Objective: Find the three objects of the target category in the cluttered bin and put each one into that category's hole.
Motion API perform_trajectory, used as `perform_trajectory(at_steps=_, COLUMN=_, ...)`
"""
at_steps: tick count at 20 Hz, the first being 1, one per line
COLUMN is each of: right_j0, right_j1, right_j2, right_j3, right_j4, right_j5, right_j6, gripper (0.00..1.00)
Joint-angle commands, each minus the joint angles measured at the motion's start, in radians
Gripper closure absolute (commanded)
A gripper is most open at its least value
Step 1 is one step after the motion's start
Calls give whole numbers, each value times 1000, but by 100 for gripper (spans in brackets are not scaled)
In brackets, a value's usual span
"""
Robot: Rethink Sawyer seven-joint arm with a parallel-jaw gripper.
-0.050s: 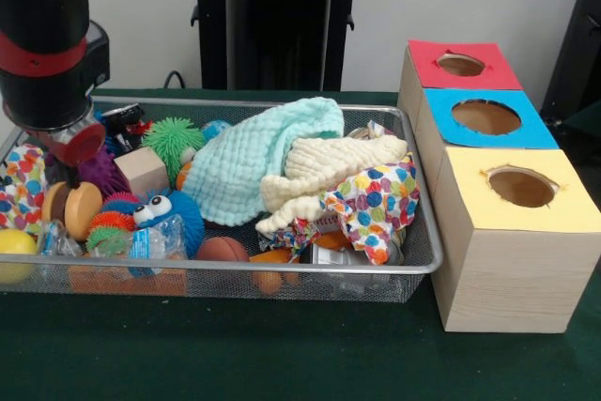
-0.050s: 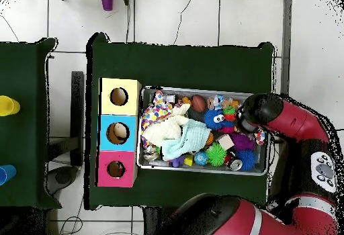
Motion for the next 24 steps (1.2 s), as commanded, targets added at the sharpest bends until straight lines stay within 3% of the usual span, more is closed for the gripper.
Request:
perform_trajectory(at_steps=1, right_j0=-2, right_j1=8, right_j2=117, right_j3=95, right_j4=27, right_j5=66, right_j6=12, gripper=100)
perform_trajectory(at_steps=13, right_j0=-14, right_j1=76, right_j2=98, right_j3=-29, right_j4=-33, right_j5=3, right_j6=-20, gripper=100)
perform_trajectory(at_steps=18, right_j0=-7, right_j1=62, right_j2=85, right_j3=-10, right_j4=-54, right_j5=-52, right_j6=-21, gripper=100)
perform_trajectory(at_steps=19, right_j0=-6, right_j1=58, right_j2=82, right_j3=-4, right_j4=-56, right_j5=-64, right_j6=-16, gripper=0)
perform_trajectory(at_steps=24, right_j0=5, right_j1=52, right_j2=74, right_j3=15, right_j4=-62, right_j5=-94, right_j6=16, gripper=0)
